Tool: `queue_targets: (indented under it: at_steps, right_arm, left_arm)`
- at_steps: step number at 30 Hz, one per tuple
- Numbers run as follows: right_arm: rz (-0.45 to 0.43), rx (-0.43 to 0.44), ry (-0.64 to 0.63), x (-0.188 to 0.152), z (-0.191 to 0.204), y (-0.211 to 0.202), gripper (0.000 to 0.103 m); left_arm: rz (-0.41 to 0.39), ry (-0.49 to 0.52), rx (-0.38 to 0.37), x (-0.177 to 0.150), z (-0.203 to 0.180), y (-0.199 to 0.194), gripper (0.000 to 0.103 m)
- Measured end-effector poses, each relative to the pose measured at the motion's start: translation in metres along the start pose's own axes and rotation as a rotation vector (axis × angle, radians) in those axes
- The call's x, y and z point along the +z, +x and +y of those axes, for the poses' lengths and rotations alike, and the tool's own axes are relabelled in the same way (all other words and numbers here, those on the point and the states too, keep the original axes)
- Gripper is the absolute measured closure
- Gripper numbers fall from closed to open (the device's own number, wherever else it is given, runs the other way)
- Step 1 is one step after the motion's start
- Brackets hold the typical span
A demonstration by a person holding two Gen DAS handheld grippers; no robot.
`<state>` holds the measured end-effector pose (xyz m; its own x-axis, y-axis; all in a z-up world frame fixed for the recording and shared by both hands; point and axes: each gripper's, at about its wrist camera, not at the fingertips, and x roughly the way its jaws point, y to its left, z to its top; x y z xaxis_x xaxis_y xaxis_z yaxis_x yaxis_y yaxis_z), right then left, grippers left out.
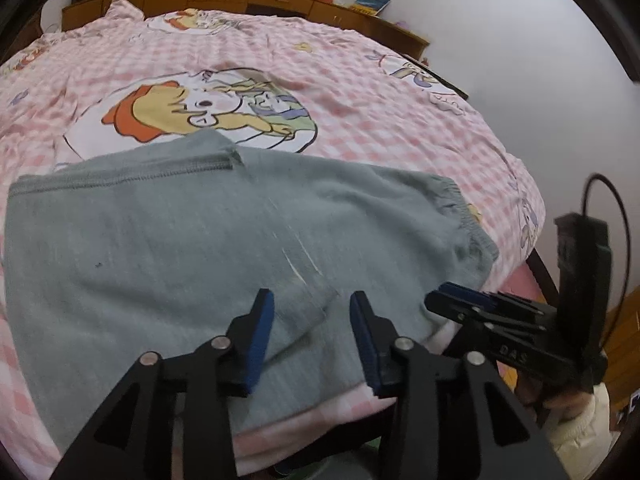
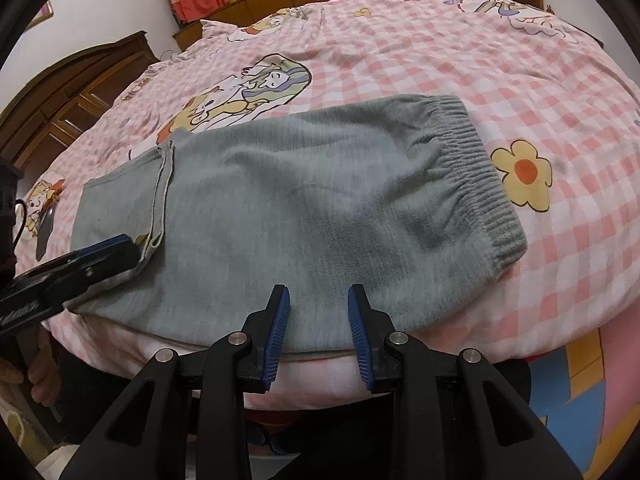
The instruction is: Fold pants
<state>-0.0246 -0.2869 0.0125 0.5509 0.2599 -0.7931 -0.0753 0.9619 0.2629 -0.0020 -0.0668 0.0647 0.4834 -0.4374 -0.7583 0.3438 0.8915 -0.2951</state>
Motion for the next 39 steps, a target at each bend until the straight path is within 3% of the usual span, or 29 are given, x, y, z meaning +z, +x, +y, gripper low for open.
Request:
queue_targets:
  at_steps: [5,9,14,19,24,32,39]
  right_arm:
    - [0.002,-0.004,-0.009,0.007,0.006,-0.002,0.072]
    - [-0.027,-0.009,-0.098,0.018,0.027,-0.005,0.07]
    - [-0.036,0.071,-0.158,0.036,0.057,-0.001,0.062]
    - [-0.024,0.18,-0.164,0.048,0.085,0.011,0.056]
    - [0.008,0.161,-0.181,0.055,0.105,0.029,0.056]
    - [0.043,0.129,-0.23,0.058,0.125,0.055,0.056]
    - [0.038,0.167,-0.262,0.062,0.142,0.062,0.054]
  left_arm:
    - [-0.059,-0.017,0.08,0.001,0.015,-0.027,0.059]
    - [-0.096,-0.048,0.164,0.0,0.043,-0.043,0.056]
    - [-0.098,-0.098,0.297,-0.01,0.082,-0.048,0.056]
    - [-0.103,-0.15,0.299,-0.022,0.105,-0.043,0.056]
    - [-0.095,-0.132,0.305,-0.027,0.106,-0.035,0.056]
    - [-0.121,-0.165,0.249,-0.034,0.118,-0.046,0.056]
    - [-0.13,-0.193,0.235,-0.034,0.126,-0.056,0.056]
